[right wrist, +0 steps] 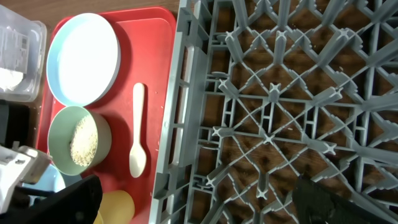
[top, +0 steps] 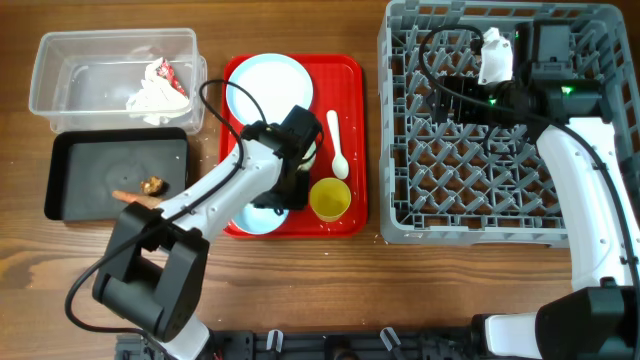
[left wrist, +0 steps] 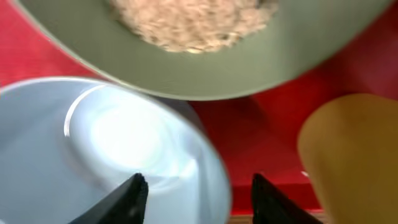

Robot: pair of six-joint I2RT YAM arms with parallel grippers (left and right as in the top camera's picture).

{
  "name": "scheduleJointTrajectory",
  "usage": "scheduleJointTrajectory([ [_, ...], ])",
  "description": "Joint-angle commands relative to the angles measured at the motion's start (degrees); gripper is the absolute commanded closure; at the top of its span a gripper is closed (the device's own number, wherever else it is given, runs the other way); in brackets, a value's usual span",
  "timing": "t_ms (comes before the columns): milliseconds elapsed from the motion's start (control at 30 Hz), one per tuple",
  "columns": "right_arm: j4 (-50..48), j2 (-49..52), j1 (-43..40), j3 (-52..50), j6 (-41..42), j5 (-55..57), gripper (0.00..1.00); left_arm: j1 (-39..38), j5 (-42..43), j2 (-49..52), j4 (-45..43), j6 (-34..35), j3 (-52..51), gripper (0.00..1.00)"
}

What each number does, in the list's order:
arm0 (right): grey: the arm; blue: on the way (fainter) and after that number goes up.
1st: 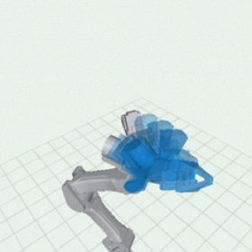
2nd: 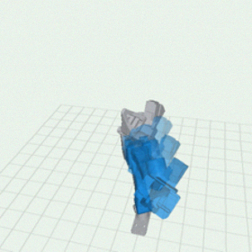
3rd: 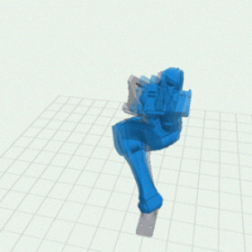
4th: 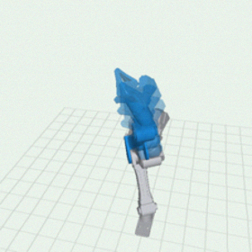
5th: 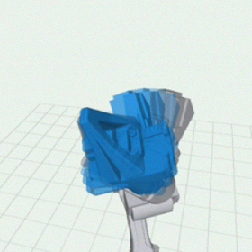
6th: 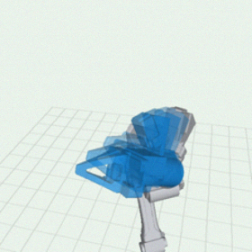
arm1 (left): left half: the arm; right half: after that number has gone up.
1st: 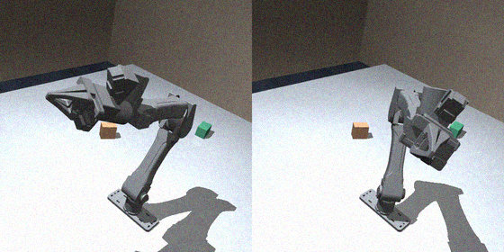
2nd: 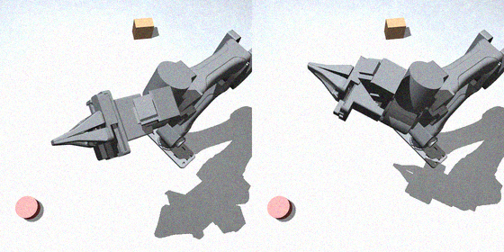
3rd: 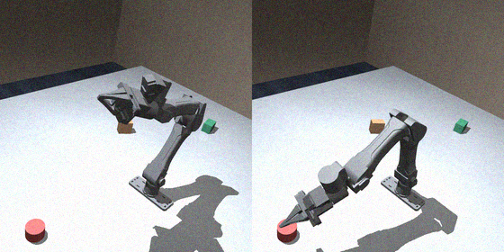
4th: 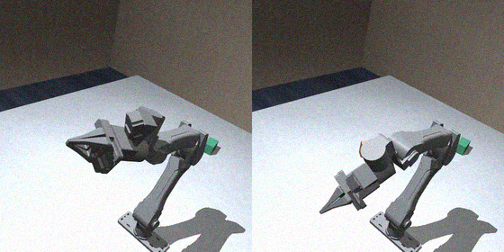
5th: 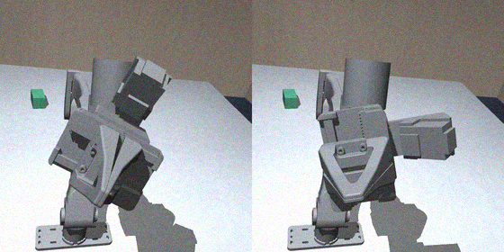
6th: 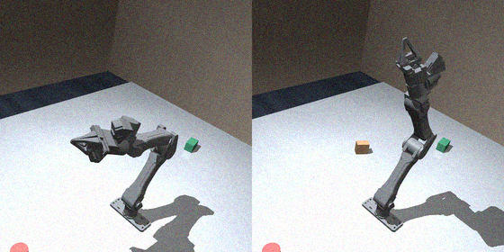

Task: Sort waste into correct bins and load items into the dishwasher rack
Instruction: 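Grasp the green rice bowl rim with the left gripper and lift it, then tip the green bowl over the black tray to pour out the rice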

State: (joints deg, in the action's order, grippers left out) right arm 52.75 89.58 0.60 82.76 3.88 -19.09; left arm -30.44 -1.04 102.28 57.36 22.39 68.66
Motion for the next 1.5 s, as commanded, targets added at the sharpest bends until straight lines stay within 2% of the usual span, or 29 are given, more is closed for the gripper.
scheduleJointTrajectory([
  [0, 0.0, 0.6, 0.2, 0.9, 0.6, -0.9, 0.0, 2.9, -2.7, 0.0, 2.7, 0.5, 4.5, 0.32],
  [67, -0.2, 0.6, 0.2, 0.9, 0.6, -0.9, 0.0, 4.9, -2.5, -0.2, 4.0, -0.7, 10.9, 0.3],
  [133, -0.4, 0.6, 0.2, 0.9, 0.6, -0.9, 0.0, 5.8, -2.2, -0.3, 1.2, -5.5, 16.5, 0.27],
  [233, -0.3, 0.6, 0.2, 0.9, 0.6, -0.9, 0.0, 5.9, 0.3, 0.0, -8.3, -11.9, 17.6, 0.27],
  [333, 0.2, 0.6, 0.2, 0.9, 0.6, -0.9, 0.0, 5.8, 4.7, 3.5, -12.6, -15.0, 17.6, 0.31],
  [500, 0.0, 0.6, 0.2, 0.9, 0.6, -0.9, 0.0, 4.2, 4.7, 11.1, -12.8, -15.0, 17.6, 0.38],
  [567, 0.0, 0.6, 0.2, 0.9, 0.6, -0.9, 0.0, 2.9, 4.6, 12.2, -12.5, -15.0, 17.6, 0.45],
  [633, -0.2, 0.6, 0.2, 0.9, 0.6, -0.9, 0.0, 2.0, 4.2, 12.2, -11.7, -14.5, 17.6, 0.58],
  [700, -0.1, 0.6, 0.2, 0.9, 0.6, -0.9, 0.0, 1.8, 3.9, 12.5, -8.9, -13.3, 17.6, 0.65],
  [767, -0.2, 0.6, 0.2, 0.9, 0.5, -0.9, 0.0, 1.8, 3.3, 13.3, -7.7, -11.0, 17.3, 0.69],
  [933, -0.5, 0.6, 0.2, 0.9, 0.6, -0.9, 0.0, 1.7, 3.3, 16.2, -8.0, -11.0, 17.0, 0.7],
  [1000, -0.4, 0.6, 0.2, 0.9, 0.5, -0.9, 0.0, 1.5, 3.3, 16.7, -8.1, -11.0, 17.0, 0.75],
  [1033, -0.5, 0.6, 0.2, 0.9, 0.5, -0.9, 0.0, 1.4, 3.3, 16.7, -8.1, -11.0, 17.0, 0.78],
  [1067, -0.5, 0.6, 0.2, 0.9, 0.6, -0.9, 0.0, 1.3, 3.3, 16.7, -8.4, -11.0, 17.0, 0.96],
  [1267, -0.6, 0.6, 0.2, 0.9, 0.6, -0.9, 0.0, 1.9, 3.3, 14.1, -5.7, -8.4, 20.0, 0.96],
  [1367, -0.6, 0.6, 0.2, 0.9, 0.6, -0.9, 0.0, 3.6, 4.6, 9.8, 3.0, -6.4, 30.0, 0.96],
  [1467, -0.5, 0.6, 0.2, 0.9, 0.6, -0.9, 0.0, 6.8, 7.2, 5.8, 9.2, -5.4, 35.7, 0.96],
])
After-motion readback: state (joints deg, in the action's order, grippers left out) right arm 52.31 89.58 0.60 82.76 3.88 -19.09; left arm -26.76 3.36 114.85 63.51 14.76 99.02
